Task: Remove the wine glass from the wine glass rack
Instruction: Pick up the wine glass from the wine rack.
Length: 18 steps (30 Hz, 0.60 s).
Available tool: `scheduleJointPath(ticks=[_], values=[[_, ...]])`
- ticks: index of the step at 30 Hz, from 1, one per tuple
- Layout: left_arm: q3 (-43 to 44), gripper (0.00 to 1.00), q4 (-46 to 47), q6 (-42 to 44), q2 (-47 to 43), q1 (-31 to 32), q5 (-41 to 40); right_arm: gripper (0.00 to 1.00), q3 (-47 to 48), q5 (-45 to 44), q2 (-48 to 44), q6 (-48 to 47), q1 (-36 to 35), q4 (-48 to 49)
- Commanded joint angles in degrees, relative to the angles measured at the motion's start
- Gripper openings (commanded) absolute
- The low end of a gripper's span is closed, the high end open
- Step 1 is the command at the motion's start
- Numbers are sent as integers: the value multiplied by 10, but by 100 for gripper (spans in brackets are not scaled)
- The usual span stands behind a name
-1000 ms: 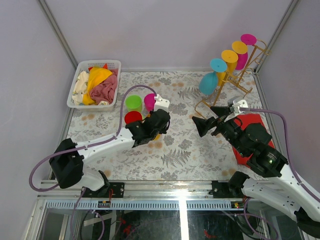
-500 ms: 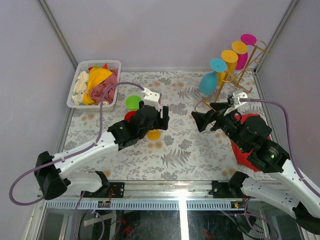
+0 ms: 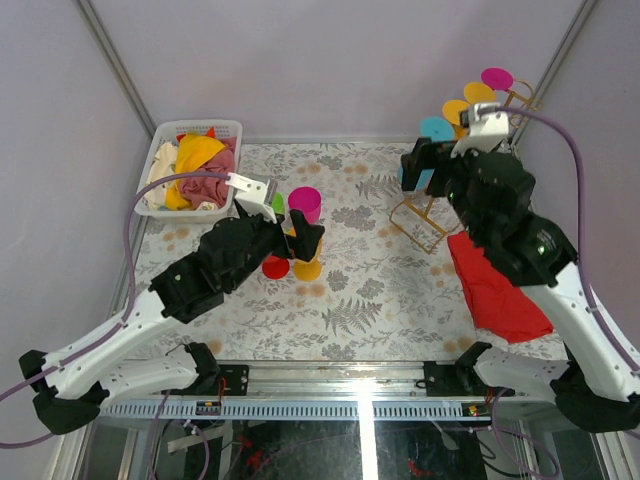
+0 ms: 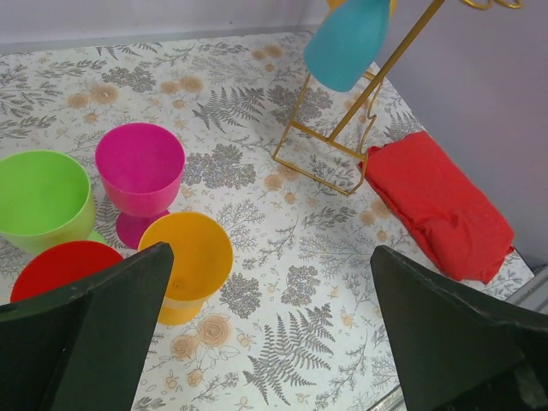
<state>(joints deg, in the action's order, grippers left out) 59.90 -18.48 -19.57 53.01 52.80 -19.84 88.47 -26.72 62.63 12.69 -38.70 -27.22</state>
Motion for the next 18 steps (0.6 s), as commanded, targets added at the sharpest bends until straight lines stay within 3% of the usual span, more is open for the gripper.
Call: scheduleJointPath(ticks=[1,6,9,18], values=[[26,100,-46,-9,-23,-4,-11,93,84,115,50,42,133,-54],[38,100,-109,-26,-38,-4,-17,88,118,280,105,114,267,-70],[34,100,-133,-32,-40,-7,-21,80,103,374,125,154,336,-45],[17,100,-143,-66,-49,-6,-5,66,99,418,179,188,379,6]])
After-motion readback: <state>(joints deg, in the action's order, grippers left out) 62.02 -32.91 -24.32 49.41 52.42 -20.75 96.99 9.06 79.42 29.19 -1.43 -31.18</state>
